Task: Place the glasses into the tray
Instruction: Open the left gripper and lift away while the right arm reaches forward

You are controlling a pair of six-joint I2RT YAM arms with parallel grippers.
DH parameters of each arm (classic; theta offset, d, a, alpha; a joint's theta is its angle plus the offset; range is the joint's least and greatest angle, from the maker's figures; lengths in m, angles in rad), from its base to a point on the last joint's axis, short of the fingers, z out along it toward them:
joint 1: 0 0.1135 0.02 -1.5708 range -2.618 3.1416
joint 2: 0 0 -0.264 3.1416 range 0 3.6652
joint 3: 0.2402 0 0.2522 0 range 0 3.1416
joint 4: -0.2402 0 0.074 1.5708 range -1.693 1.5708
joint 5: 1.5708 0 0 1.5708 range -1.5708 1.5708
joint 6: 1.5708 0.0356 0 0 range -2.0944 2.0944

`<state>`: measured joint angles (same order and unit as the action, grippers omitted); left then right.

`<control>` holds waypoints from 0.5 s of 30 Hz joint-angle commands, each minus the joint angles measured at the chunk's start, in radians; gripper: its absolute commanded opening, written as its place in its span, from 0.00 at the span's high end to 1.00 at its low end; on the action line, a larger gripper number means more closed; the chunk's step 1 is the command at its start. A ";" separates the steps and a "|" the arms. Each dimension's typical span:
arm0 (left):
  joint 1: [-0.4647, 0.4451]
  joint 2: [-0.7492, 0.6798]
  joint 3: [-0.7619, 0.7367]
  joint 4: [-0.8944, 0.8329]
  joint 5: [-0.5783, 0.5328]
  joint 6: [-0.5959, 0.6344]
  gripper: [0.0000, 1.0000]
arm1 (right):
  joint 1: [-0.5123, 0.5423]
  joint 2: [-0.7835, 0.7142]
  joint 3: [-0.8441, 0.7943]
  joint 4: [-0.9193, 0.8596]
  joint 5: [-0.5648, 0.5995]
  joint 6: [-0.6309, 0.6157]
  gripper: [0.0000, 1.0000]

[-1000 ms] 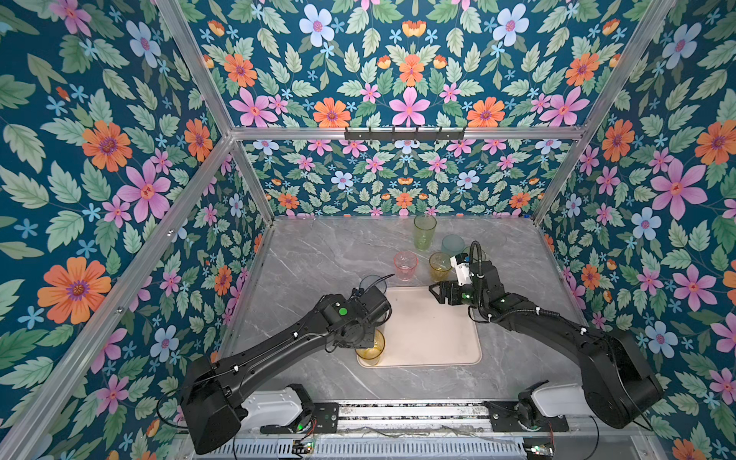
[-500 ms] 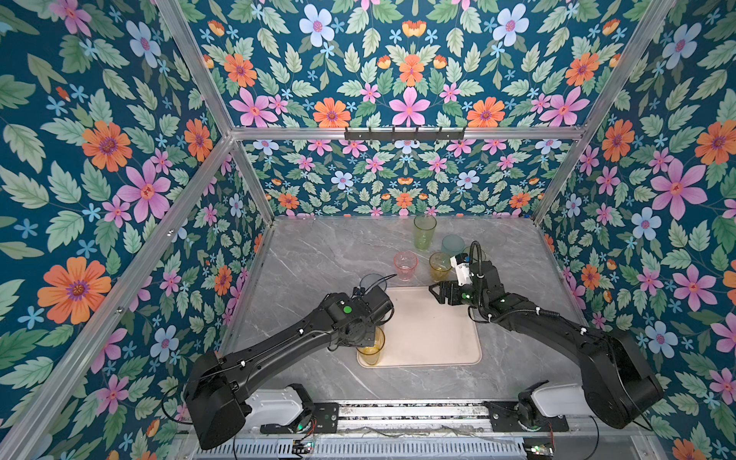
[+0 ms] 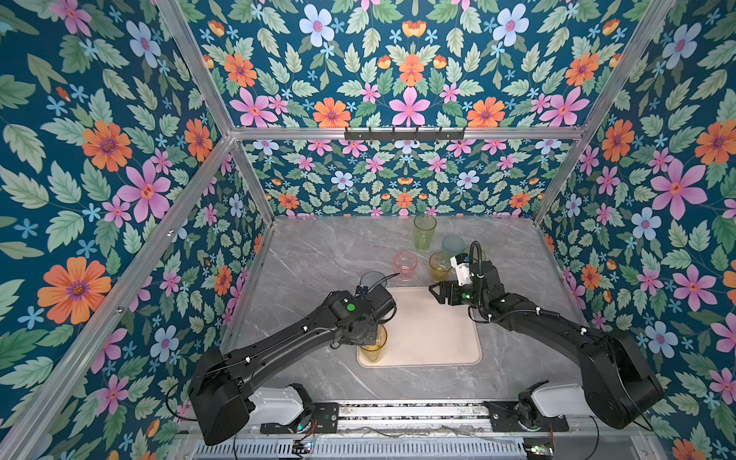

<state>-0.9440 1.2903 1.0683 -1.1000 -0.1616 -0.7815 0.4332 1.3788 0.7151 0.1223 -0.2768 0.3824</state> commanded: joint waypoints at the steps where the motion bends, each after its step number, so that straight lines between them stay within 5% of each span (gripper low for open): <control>1: 0.001 -0.011 0.004 -0.024 -0.015 0.004 0.87 | 0.001 -0.006 0.012 0.014 0.005 -0.012 0.11; 15: 0.001 -0.018 -0.002 -0.027 0.004 0.007 0.80 | 0.001 -0.005 0.011 0.012 0.007 -0.012 0.11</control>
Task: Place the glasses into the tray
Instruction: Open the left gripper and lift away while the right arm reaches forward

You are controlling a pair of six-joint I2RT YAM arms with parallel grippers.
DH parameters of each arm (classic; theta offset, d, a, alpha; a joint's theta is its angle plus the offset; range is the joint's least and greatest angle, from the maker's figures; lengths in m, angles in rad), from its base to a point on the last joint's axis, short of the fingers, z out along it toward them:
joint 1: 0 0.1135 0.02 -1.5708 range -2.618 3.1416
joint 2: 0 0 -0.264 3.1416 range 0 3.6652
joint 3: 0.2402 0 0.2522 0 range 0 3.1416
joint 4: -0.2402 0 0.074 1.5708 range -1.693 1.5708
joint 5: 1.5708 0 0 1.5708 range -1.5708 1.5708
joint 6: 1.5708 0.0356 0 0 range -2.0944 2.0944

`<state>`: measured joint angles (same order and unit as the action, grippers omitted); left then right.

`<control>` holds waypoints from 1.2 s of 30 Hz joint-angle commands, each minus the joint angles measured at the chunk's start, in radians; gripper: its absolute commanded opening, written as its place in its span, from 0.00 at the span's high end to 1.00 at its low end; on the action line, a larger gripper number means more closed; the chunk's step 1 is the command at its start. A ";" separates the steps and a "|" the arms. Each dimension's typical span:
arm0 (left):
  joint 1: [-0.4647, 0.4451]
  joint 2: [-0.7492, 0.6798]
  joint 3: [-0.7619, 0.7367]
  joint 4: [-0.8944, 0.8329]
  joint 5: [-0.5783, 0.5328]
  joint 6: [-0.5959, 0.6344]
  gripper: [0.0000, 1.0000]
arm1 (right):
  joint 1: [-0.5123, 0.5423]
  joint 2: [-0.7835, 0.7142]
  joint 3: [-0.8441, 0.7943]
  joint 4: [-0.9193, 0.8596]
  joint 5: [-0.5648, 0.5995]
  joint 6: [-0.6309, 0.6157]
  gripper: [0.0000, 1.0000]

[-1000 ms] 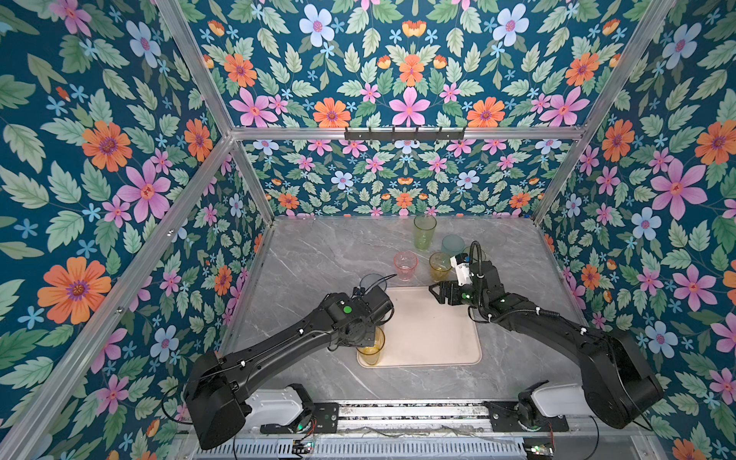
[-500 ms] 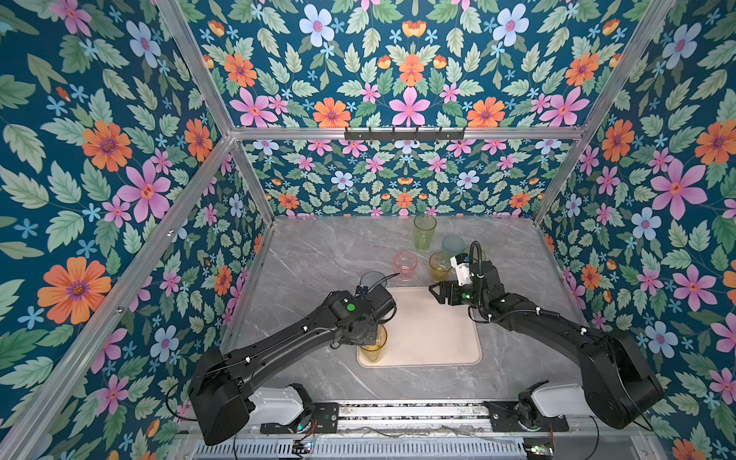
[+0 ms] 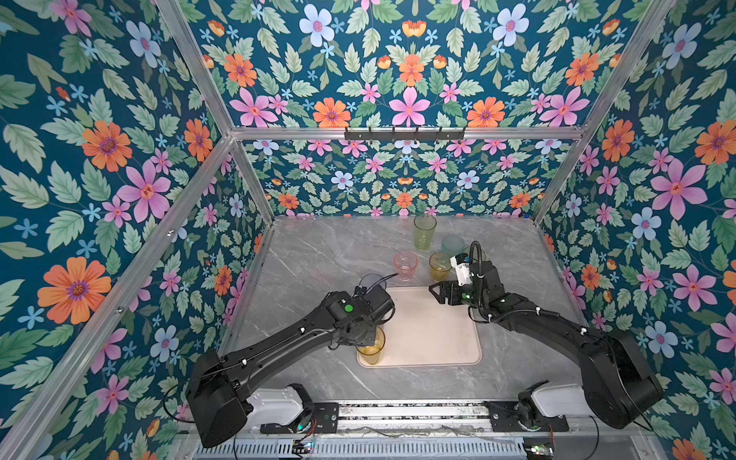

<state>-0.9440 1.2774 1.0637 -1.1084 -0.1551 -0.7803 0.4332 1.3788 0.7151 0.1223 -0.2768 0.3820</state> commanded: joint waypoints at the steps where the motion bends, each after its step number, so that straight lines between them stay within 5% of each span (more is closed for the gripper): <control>1: 0.001 -0.006 0.004 -0.019 -0.003 0.005 0.80 | 0.001 -0.004 0.013 0.012 0.005 -0.011 0.11; 23: 0.003 -0.030 0.145 -0.078 -0.075 0.021 0.70 | 0.001 -0.032 0.009 0.010 0.012 -0.008 0.11; 36: 0.097 -0.022 0.215 -0.029 -0.088 0.120 0.64 | 0.001 -0.104 0.080 -0.087 0.061 -0.014 0.11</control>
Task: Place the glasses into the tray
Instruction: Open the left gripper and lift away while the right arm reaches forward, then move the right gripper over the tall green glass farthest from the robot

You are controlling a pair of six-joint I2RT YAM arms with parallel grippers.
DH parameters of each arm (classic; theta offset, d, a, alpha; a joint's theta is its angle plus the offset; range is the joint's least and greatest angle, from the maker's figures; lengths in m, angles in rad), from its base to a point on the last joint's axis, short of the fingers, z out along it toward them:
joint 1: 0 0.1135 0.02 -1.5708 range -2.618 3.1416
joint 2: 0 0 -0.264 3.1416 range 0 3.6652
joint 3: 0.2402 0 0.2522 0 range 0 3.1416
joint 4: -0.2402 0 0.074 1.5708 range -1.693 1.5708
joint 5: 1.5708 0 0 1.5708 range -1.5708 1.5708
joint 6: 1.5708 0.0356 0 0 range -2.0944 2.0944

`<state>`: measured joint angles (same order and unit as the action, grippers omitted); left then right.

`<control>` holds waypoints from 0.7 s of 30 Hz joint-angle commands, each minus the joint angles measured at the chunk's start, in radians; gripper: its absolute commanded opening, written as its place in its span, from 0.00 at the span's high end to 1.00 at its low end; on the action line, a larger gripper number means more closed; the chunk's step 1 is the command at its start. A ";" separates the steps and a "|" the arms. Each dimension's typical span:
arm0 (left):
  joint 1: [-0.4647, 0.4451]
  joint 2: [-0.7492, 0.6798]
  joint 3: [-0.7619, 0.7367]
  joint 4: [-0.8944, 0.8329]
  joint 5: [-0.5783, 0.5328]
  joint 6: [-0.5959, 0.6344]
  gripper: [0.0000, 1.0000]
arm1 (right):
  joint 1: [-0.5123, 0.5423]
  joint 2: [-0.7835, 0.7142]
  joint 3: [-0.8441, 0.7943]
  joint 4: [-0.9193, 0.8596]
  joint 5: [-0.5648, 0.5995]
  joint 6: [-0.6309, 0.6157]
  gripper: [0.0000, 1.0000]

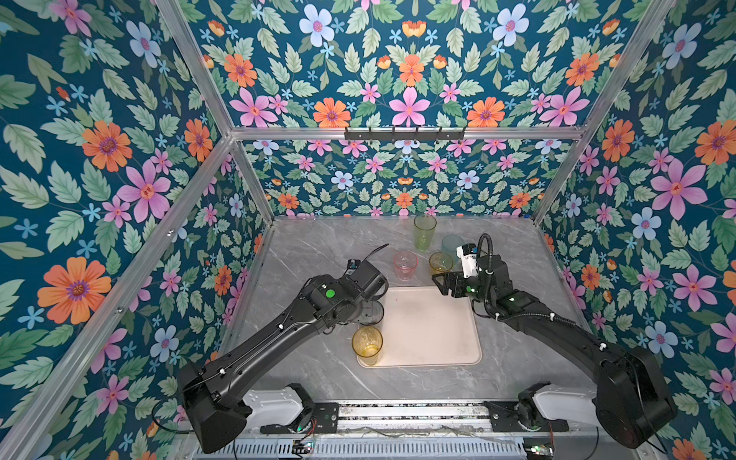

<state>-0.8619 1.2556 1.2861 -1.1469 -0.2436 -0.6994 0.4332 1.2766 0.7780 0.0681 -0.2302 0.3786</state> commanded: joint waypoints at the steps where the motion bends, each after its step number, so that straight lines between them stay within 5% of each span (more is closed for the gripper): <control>1: 0.022 -0.004 -0.016 0.018 0.006 0.043 0.64 | 0.000 0.000 0.025 -0.037 0.012 -0.011 0.11; 21: 0.276 -0.097 -0.100 0.178 0.049 0.102 0.59 | 0.001 0.208 0.428 -0.371 0.202 0.059 0.09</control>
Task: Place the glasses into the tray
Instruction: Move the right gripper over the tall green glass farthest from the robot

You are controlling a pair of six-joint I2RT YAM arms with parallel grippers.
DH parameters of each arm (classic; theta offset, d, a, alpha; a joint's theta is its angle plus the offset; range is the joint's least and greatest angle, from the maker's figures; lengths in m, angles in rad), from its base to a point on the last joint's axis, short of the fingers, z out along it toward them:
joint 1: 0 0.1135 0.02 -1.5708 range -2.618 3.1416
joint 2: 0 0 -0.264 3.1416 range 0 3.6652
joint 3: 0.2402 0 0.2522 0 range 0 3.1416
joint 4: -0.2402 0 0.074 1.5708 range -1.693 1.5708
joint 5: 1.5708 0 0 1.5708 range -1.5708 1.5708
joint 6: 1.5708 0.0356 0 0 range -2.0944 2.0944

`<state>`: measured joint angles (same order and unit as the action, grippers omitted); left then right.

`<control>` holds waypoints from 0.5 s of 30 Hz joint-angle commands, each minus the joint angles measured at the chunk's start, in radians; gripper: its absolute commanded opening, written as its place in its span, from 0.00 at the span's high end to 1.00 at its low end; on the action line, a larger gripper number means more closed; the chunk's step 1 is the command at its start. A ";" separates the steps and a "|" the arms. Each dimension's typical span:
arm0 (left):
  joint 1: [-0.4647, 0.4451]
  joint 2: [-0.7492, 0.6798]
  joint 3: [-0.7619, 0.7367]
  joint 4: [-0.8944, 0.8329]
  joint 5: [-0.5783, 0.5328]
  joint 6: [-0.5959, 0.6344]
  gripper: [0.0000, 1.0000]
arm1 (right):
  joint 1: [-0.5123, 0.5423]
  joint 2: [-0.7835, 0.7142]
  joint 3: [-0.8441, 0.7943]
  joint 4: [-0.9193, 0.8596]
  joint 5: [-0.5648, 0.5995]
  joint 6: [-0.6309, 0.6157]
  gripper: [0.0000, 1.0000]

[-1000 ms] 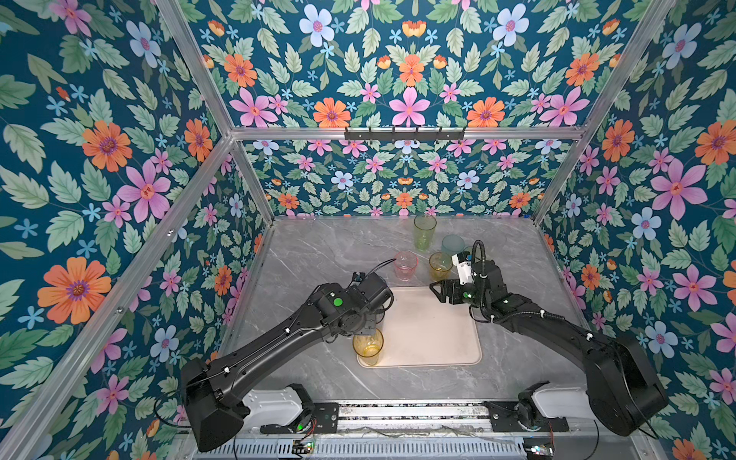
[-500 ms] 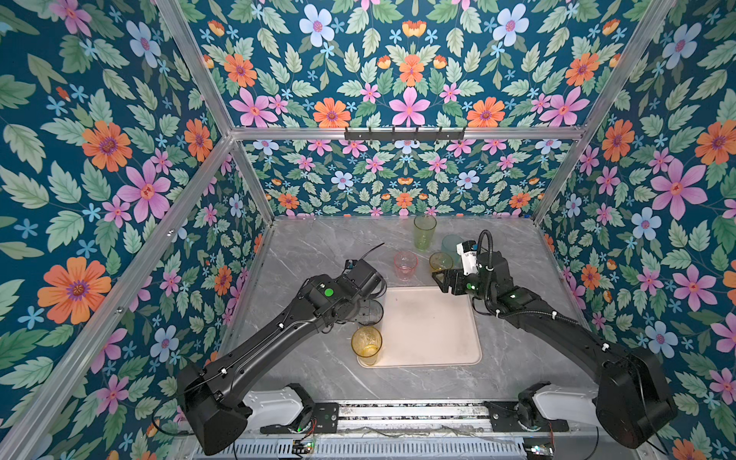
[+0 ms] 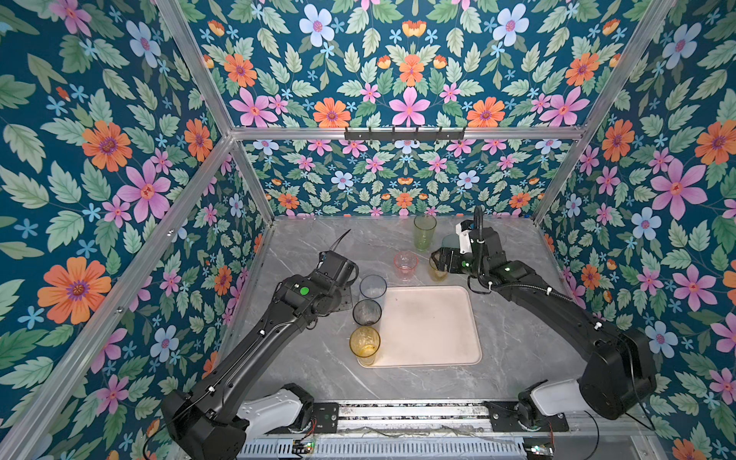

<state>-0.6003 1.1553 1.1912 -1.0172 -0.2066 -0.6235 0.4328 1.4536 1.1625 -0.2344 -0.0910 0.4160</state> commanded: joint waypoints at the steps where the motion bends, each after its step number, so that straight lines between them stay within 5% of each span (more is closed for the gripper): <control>1: 0.021 0.006 -0.007 0.052 0.017 0.031 0.58 | 0.001 0.047 0.065 -0.080 0.074 0.023 0.08; 15: 0.081 0.010 -0.062 0.089 0.068 0.059 0.58 | -0.022 0.276 0.298 -0.117 0.070 0.046 0.08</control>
<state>-0.5266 1.1717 1.1316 -0.9394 -0.1471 -0.5770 0.4171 1.7035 1.4330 -0.3389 -0.0235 0.4458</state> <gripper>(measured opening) 0.424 0.924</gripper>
